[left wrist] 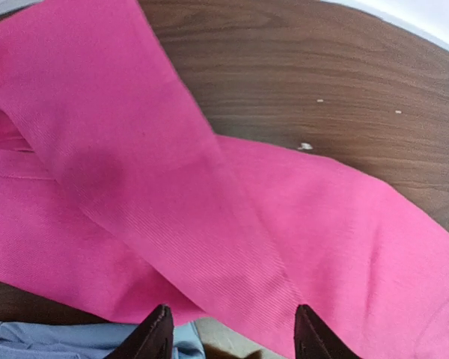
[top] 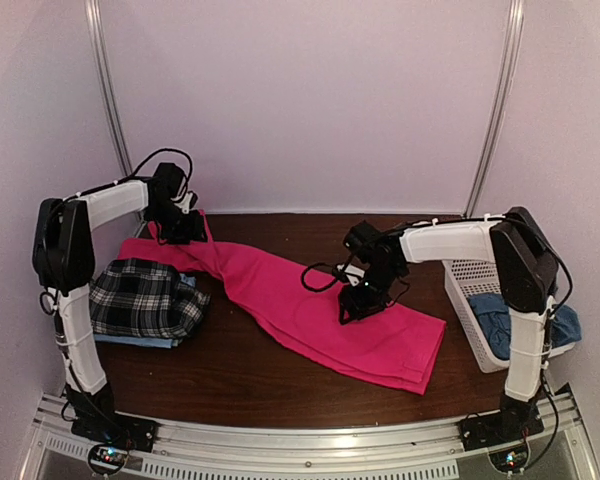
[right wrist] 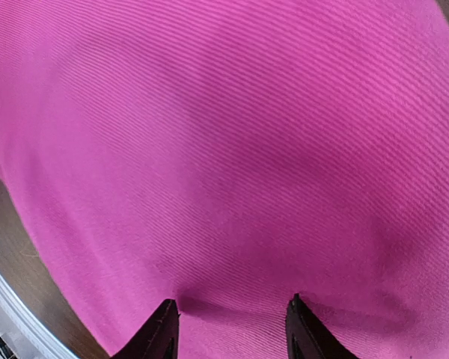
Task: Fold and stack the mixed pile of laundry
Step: Adjust the rectangle-folded trousers at the center of the board.
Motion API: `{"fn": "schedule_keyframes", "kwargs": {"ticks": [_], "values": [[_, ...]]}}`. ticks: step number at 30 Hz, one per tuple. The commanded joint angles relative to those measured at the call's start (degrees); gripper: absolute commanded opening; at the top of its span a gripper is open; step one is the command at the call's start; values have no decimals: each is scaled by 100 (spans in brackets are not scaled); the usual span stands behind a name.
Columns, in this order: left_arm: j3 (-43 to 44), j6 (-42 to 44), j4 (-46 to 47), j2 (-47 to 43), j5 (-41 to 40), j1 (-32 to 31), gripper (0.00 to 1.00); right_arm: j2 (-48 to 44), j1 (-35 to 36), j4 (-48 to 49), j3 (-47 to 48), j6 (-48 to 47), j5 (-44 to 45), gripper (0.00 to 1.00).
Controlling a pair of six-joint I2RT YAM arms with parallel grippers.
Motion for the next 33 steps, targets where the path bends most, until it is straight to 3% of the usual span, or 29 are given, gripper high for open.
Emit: {"fn": "schedule_keyframes", "kwargs": {"ticks": [1,7,11,17,22,27,33], "values": [[434,-283,-37,660,-502,96,56,146,-122,-169,140,52,408,49],[1108,-504,16,1637,-430,285,49,140,-442,-309,-453,187,831,47],[2026,-478,-3,2394,120,282,43,89,-687,-443,-775,210,1129,47],[3083,-393,327,2730,483,301,48,19,-949,-597,-750,165,1268,47],[2766,-345,-6,1925,-52,491,53,-292,-655,-514,-41,-11,776,47],[1595,-760,77,839,-197,1089,56,-290,-155,-423,826,-209,321,47],[1461,-1020,-301,906,-197,1738,56,90,233,-233,1416,-431,-8,48]]}}
